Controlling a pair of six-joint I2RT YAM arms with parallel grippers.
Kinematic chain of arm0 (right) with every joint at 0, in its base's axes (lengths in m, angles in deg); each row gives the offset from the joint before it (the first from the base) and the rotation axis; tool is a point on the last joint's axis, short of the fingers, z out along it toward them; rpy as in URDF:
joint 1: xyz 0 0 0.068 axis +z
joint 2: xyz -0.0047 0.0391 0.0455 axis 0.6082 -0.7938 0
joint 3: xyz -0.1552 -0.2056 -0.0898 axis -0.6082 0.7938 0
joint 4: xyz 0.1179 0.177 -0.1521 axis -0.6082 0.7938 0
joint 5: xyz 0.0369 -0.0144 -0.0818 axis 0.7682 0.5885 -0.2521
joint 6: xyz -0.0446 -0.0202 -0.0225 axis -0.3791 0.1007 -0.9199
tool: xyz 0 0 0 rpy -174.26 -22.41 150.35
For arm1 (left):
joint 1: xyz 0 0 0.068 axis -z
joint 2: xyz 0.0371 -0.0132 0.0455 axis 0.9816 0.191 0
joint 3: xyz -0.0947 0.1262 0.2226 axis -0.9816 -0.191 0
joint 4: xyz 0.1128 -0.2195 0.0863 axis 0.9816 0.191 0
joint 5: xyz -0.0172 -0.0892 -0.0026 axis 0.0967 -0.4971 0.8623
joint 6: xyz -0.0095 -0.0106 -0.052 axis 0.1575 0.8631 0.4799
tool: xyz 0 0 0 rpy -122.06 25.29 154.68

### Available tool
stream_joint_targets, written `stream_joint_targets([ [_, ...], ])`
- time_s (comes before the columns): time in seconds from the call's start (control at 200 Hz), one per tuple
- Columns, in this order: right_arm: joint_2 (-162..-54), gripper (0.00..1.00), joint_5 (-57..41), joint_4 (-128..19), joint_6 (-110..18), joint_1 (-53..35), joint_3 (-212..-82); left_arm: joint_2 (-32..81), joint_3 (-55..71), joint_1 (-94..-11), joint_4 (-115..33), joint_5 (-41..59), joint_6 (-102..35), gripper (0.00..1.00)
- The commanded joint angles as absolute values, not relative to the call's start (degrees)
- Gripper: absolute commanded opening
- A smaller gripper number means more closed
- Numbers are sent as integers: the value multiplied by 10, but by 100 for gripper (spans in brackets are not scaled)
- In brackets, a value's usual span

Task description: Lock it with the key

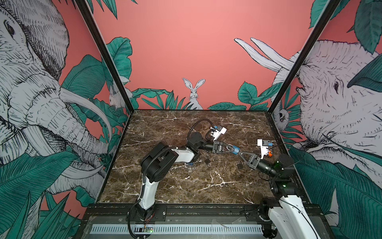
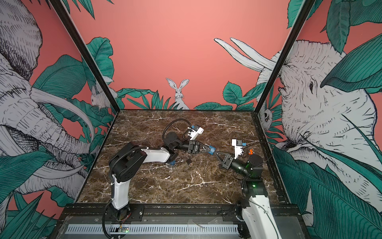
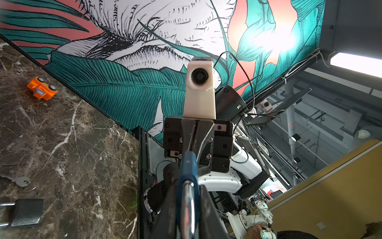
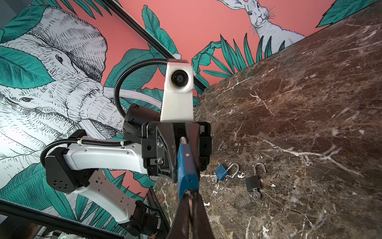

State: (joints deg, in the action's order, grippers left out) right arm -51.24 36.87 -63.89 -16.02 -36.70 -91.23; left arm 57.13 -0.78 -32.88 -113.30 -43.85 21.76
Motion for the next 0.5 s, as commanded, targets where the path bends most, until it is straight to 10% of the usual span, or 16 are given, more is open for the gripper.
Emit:
stream_joint_targets([
  [0.0, -501, 0, 371, -654, -164, -375, -903, 556, -10, -348, -1170, -421, 207, 0],
  [0.495, -461, 0, 368, -604, -169, -389, -903, 557, -24, -361, -1170, -426, 197, 0],
])
